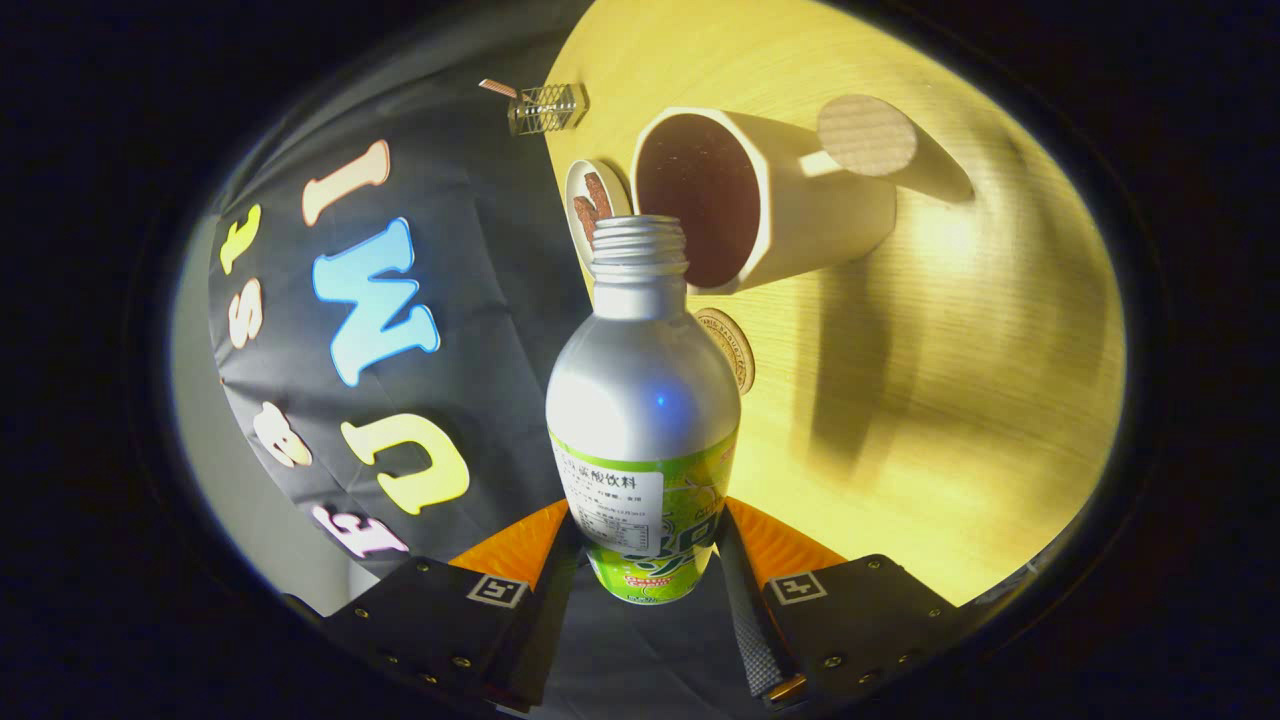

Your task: Take the bottle from table, then pour the juice into the cup, finally place the bottle on the coaster

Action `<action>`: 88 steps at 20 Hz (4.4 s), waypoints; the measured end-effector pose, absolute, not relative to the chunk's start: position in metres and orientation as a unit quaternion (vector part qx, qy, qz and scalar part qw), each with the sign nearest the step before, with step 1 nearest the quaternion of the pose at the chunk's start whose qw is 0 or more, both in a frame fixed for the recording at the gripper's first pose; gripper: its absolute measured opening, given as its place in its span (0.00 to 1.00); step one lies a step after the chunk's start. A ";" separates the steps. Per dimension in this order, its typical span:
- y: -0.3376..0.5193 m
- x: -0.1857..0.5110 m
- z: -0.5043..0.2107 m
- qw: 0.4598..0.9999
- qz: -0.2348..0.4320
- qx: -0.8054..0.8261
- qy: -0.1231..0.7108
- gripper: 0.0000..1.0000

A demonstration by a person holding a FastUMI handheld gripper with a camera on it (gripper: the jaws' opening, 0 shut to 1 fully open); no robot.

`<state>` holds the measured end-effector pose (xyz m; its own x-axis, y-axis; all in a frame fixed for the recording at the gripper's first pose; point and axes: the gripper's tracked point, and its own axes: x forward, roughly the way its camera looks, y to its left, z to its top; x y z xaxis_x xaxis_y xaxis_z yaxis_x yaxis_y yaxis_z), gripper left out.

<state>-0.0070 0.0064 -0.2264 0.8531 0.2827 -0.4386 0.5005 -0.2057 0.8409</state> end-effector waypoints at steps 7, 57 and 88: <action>0.002 -0.019 -0.251 0.662 -0.115 0.691 0.266 0.73; -0.041 0.118 -0.277 0.937 -0.196 0.103 0.272 0.74; -0.029 0.108 -0.256 0.948 -0.134 0.065 0.280 0.85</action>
